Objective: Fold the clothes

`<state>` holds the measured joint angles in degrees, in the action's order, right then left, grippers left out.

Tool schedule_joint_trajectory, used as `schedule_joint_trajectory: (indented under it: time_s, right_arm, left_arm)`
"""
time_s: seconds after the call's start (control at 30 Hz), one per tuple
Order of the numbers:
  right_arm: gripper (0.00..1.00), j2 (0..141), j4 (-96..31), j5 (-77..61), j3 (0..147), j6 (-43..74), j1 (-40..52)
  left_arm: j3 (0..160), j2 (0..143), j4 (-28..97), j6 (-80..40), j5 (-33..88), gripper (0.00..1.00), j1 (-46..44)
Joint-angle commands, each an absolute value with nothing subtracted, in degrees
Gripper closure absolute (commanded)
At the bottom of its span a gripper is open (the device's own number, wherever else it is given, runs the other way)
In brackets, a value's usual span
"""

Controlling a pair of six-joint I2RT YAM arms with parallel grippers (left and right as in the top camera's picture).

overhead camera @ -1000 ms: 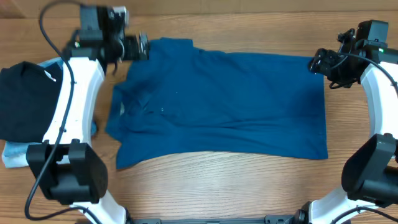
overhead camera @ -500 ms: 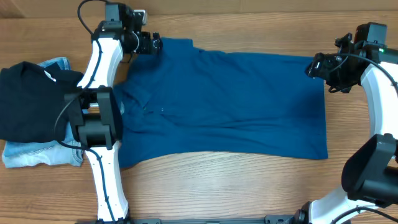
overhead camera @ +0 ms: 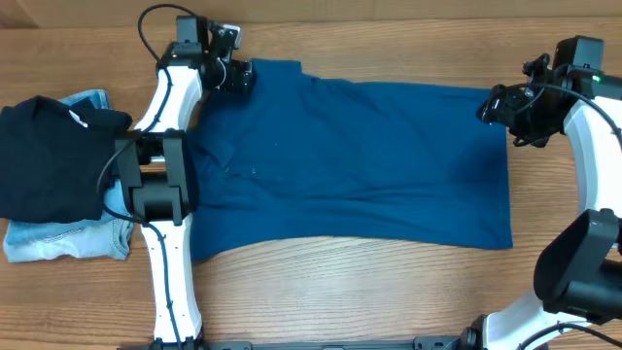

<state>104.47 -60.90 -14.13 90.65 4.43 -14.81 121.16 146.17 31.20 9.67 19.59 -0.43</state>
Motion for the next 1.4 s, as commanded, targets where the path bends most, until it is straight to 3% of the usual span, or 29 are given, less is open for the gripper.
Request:
schedule_joint_trajectory:
  time_s: [0.0,0.07,0.1,0.3,0.43,0.63,0.87,1.23,1.3,1.37]
  right_arm:
    - [0.19,102.63,-61.25,-13.52,91.98,4.03,-14.72]
    - [0.18,102.63,-61.25,-13.54,91.98,4.03,-14.72]
    - [0.19,102.63,-61.32,-13.54,91.98,4.03,-14.7]
    - [0.2,102.65,-60.93,-9.91,91.98,4.12,-14.72]
    - [0.34,102.94,-51.94,-5.72,91.9,4.23,-14.72]
    - [0.29,112.53,-42.06,-5.58,91.9,4.45,-15.11]
    - [0.28,125.23,-28.91,-5.63,91.9,4.91,-17.63]
    - [0.29,130.32,-18.87,-16.38,91.9,7.7,-19.46]
    - [0.3,130.5,-17.54,-16.4,91.9,7.7,-19.46]
    - [0.39,130.65,-16.53,-16.4,91.9,7.73,-19.46]
  left_arm:
    - [121.99,147.85,31.48,10.11,20.6,0.46,-0.89]
    - [121.99,147.85,31.79,10.09,20.6,0.53,-0.89]
    - [121.99,147.85,32.27,10.09,20.58,0.63,-0.89]
    - [122.45,146.78,38.04,9.32,20.38,0.96,0.21]
    - [125.49,144.55,45.25,5.02,20.38,0.96,1.52]
    - [126.8,143.31,53.47,-1.93,17.37,0.96,3.55]
    - [126.8,143.31,55.44,-1.69,17.41,0.96,2.92]
    - [126.8,143.33,55.13,-1.28,17.39,0.96,0.91]
    - [126.8,143.33,55.13,-1.28,17.37,0.96,0.93]
    - [126.8,143.33,55.13,-1.28,17.37,0.96,0.93]
